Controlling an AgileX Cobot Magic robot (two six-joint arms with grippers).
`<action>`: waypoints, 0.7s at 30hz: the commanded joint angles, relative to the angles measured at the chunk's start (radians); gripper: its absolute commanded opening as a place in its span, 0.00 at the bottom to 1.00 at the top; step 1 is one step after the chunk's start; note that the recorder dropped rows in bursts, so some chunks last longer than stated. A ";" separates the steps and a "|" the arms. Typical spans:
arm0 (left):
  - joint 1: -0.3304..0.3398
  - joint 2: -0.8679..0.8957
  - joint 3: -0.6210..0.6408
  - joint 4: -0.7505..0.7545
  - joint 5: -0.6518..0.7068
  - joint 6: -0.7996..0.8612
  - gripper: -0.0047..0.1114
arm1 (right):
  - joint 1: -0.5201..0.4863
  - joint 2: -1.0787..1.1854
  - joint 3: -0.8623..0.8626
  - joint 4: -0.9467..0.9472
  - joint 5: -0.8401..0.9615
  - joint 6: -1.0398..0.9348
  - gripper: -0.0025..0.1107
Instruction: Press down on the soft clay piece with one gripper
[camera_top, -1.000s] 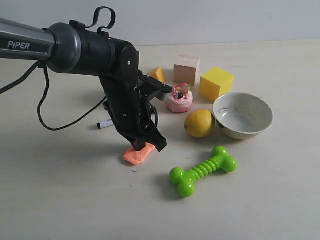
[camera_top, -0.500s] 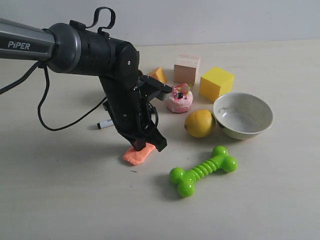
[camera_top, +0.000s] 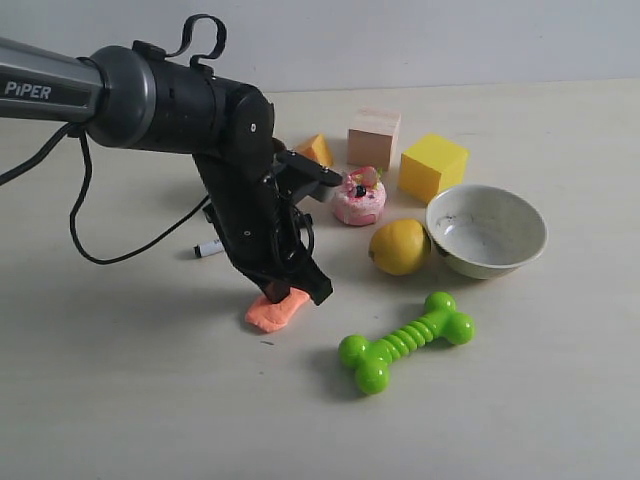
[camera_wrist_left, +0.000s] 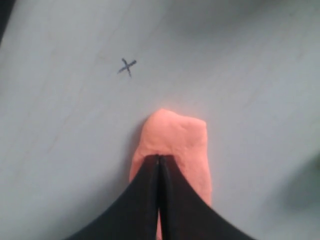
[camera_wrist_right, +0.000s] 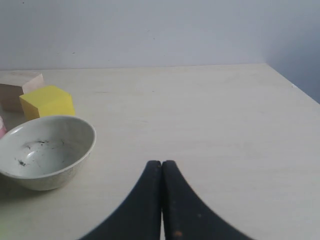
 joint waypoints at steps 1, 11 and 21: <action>-0.006 -0.034 0.019 -0.018 0.041 -0.009 0.04 | -0.004 -0.007 0.004 -0.002 -0.004 -0.003 0.02; -0.006 -0.098 0.019 -0.020 -0.025 -0.009 0.04 | -0.004 -0.007 0.004 -0.002 -0.004 -0.003 0.02; -0.006 -0.190 0.019 -0.025 -0.128 -0.027 0.04 | -0.004 -0.007 0.004 -0.002 -0.004 -0.003 0.02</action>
